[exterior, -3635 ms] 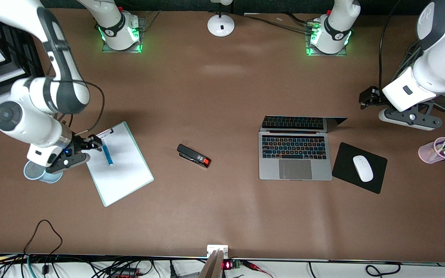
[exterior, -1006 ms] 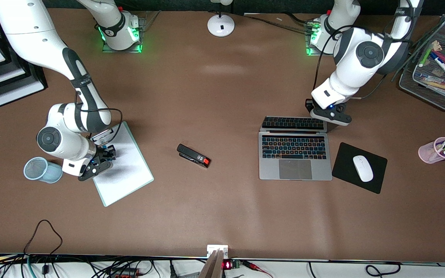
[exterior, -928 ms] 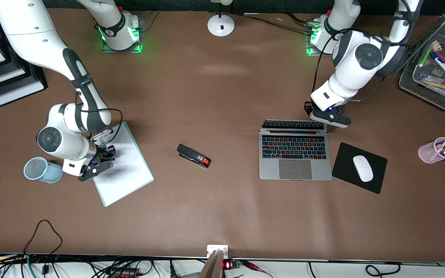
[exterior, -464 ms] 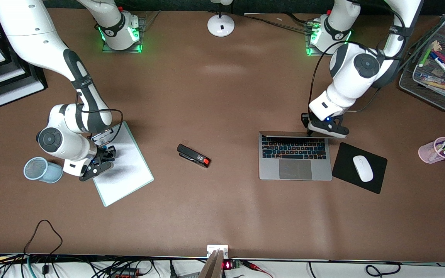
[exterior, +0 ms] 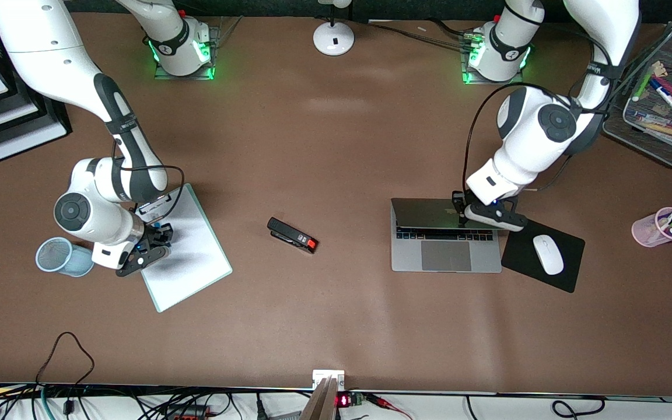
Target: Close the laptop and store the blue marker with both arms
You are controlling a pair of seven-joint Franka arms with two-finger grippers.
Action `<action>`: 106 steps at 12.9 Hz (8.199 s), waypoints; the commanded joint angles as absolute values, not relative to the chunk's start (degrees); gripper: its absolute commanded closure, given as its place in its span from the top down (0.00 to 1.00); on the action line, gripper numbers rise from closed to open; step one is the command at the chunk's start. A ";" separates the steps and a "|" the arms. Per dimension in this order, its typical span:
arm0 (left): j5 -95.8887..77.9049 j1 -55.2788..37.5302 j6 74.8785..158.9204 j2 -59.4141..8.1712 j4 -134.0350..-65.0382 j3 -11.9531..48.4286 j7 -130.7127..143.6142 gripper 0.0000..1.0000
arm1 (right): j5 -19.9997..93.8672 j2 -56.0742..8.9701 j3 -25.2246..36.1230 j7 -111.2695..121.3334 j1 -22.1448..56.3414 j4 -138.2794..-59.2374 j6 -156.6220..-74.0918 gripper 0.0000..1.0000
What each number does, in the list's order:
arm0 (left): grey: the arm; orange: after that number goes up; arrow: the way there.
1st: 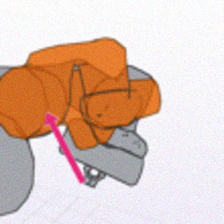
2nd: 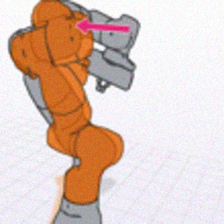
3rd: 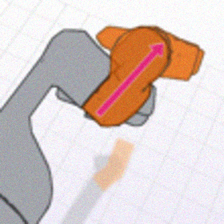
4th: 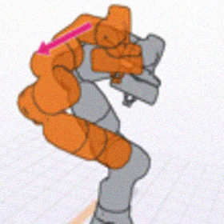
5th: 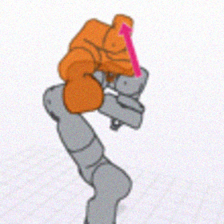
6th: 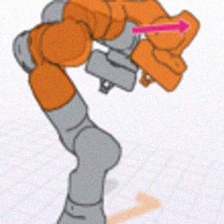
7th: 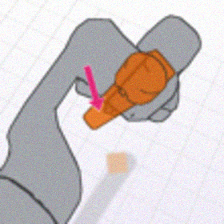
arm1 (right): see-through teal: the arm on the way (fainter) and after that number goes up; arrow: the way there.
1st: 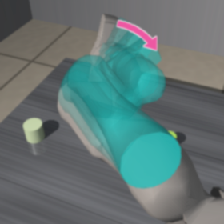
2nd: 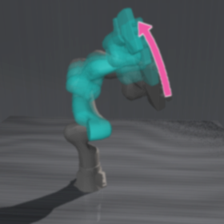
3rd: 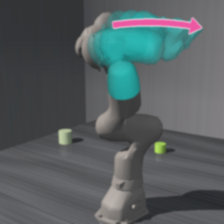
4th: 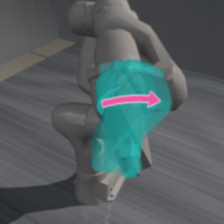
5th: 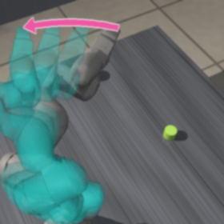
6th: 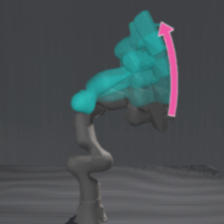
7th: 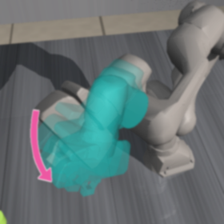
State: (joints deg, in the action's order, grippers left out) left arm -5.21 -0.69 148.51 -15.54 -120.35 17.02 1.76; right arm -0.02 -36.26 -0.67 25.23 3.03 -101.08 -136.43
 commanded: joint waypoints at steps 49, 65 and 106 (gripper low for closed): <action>3.16 5.80 95.01 -4.75 -97.91 16.26 -6.24 1.00 | 56.07 -48.07 -2.02 124.80 -32.87 -70.93 -89.82 0.00; -1.76 -3.34 101.07 3.24 -103.35 -2.20 3.08 1.00 | 40.98 -41.41 -1.32 84.25 -27.44 -70.84 -92.19 1.00; -1.32 -2.29 102.83 4.83 -105.56 0.70 -0.18 1.00 | 2.72 5.36 -1.76 -1.58 -0.44 -97.73 -93.43 1.00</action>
State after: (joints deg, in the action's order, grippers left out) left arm -1.51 -2.24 102.91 4.91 -106.15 0.71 0.78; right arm 1.60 4.19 -2.14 -2.51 -0.48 -96.51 -92.70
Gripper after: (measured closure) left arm 0.000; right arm 0.000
